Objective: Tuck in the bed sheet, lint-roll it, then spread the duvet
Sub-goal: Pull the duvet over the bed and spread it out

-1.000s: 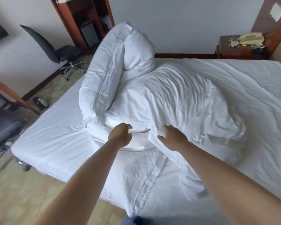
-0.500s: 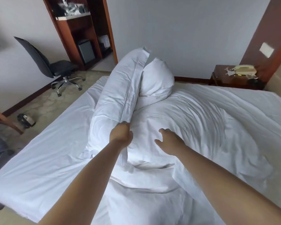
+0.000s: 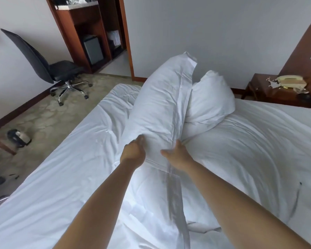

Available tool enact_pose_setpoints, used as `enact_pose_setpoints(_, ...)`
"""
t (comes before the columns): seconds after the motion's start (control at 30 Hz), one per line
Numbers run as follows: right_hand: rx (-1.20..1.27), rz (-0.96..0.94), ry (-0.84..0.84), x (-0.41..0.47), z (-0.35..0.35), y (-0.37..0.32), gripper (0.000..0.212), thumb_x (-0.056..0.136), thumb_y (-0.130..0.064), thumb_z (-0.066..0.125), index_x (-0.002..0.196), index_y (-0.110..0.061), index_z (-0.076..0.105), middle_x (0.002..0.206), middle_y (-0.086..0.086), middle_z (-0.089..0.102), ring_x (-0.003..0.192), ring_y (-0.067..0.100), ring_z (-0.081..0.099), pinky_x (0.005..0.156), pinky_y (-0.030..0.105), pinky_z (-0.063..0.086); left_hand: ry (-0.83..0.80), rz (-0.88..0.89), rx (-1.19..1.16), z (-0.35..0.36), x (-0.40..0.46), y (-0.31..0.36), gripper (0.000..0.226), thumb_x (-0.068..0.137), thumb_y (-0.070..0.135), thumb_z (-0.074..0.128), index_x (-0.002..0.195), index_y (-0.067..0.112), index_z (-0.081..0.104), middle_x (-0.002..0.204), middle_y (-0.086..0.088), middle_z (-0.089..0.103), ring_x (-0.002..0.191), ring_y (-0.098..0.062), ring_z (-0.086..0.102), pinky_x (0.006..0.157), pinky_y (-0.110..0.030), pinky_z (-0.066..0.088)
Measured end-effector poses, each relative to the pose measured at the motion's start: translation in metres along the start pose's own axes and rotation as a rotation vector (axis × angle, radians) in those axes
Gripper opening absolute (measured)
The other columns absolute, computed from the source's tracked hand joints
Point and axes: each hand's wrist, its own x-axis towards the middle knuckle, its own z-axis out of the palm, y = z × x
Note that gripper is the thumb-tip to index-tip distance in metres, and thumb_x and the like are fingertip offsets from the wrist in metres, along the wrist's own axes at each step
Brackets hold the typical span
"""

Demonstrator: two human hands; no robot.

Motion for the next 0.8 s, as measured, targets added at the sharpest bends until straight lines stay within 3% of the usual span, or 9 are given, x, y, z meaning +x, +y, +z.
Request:
enact_pose_setpoints(0.13, 0.169, 0.217, 0.024, 0.024, 0.020, -0.010, 0.106, 0.078, -0.050, 0.066, 0.152, -0.015, -0.001, 0.150, 0.015, 0.027, 0.134, 0.032, 0.037, 0.106, 0.034, 0.037, -0.052, -0.008, -0.038, 0.009, 0.024, -0.021, 0.049, 0.100, 0.013, 0.028, 0.145, 0.029, 0.038, 0.136, -0.004, 0.054, 0.122, -0.024, 0.051, 0.098, -0.031, 0.042)
enact_pose_setpoints(0.27, 0.268, 0.217, 0.251, 0.033, 0.029, -0.023, 0.058, 0.082, -0.014, 0.057, 0.134, -0.001, 0.033, 0.131, 0.018, 0.052, 0.118, 0.034, 0.053, 0.093, 0.031, 0.043, -0.079, 0.062, -0.019, 0.022, 0.025, -0.040, 0.056, 0.094, 0.008, 0.037, 0.144, 0.031, 0.040, 0.141, -0.002, 0.051, 0.127, -0.020, 0.047, 0.106, -0.026, 0.037)
enact_pose_setpoints(0.4, 0.308, 0.125, 0.269, 0.021, 0.019, -0.045, 0.041, 0.084, -0.003, 0.047, 0.125, -0.002, 0.048, 0.125, 0.017, 0.058, 0.116, 0.034, 0.054, 0.094, 0.031, 0.043, -0.163, 0.097, 0.094, 0.025, 0.016, -0.040, 0.057, 0.099, 0.008, 0.029, 0.153, 0.023, 0.016, 0.159, -0.006, 0.016, 0.144, -0.027, 0.020, 0.117, -0.032, 0.015)
enact_pose_setpoints(0.47, 0.319, 0.057, 0.309, 0.011, 0.007, -0.053, 0.039, 0.084, -0.004, 0.047, 0.122, -0.004, 0.052, 0.120, 0.017, 0.061, 0.112, 0.034, 0.057, 0.090, 0.031, 0.046, -0.090, 0.109, 0.185, 0.021, 0.009, -0.034, 0.050, 0.102, 0.015, 0.023, 0.153, 0.017, 0.018, 0.156, -0.016, 0.019, 0.141, -0.038, 0.024, 0.111, -0.048, 0.028)
enact_pose_setpoints(0.53, 0.330, -0.006, 0.360, -0.002, -0.008, -0.060, 0.035, 0.082, -0.002, 0.048, 0.116, -0.004, 0.056, 0.115, 0.017, 0.063, 0.107, 0.035, 0.059, 0.085, 0.030, 0.045, -0.127, 0.137, 0.236, 0.008, 0.001, -0.022, 0.061, 0.102, 0.025, 0.001, 0.131, 0.002, 0.050, 0.146, -0.021, 0.037, 0.109, -0.054, 0.052, 0.078, -0.062, 0.050)
enact_pose_setpoints(0.6, 0.345, -0.066, 0.403, -0.019, -0.023, -0.067, 0.036, 0.080, 0.000, 0.049, 0.114, -0.003, 0.058, 0.113, 0.018, 0.064, 0.107, 0.035, 0.059, 0.085, 0.030, 0.045, -0.099, 0.165, 0.276, 0.010, -0.001, -0.024, 0.085, 0.084, 0.032, -0.021, 0.133, 0.003, 0.042, 0.158, -0.012, 0.010, 0.118, -0.053, 0.047, 0.089, -0.054, 0.048)
enact_pose_setpoints(0.63, 0.365, -0.089, 0.419, -0.028, -0.031, -0.071, 0.039, 0.078, 0.000, 0.049, 0.115, -0.004, 0.059, 0.114, 0.018, 0.064, 0.107, 0.034, 0.059, 0.086, 0.030, 0.045, -0.049, 0.158, 0.227, 0.009, -0.007, -0.022, 0.080, 0.083, 0.029, -0.017, 0.141, 0.004, 0.032, 0.157, -0.006, -0.006, 0.135, -0.045, 0.031, 0.099, -0.046, 0.042)
enact_pose_setpoints(0.73, 0.419, -0.192, 0.452, -0.062, -0.054, -0.080, 0.042, 0.075, 0.001, 0.046, 0.113, -0.008, 0.062, 0.110, 0.014, 0.066, 0.103, 0.033, 0.061, 0.084, 0.030, 0.048, 0.087, 0.050, -0.271, -0.014, -0.052, 0.024, 0.046, 0.103, 0.023, 0.018, 0.149, 0.018, 0.022, 0.156, 0.001, 0.016, 0.147, -0.025, 0.008, 0.109, -0.038, 0.034)
enact_pose_setpoints(0.8, 0.421, -0.276, 0.456, -0.090, -0.069, -0.081, 0.047, 0.074, 0.001, 0.045, 0.117, -0.011, 0.061, 0.112, 0.010, 0.066, 0.103, 0.030, 0.061, 0.082, 0.029, 0.048, -0.128, -0.044, -0.537, -0.027, -0.087, 0.051, 0.052, 0.105, 0.039, 0.026, 0.152, 0.034, 0.006, 0.156, 0.009, 0.015, 0.146, -0.018, 0.013, 0.118, -0.039, 0.015)
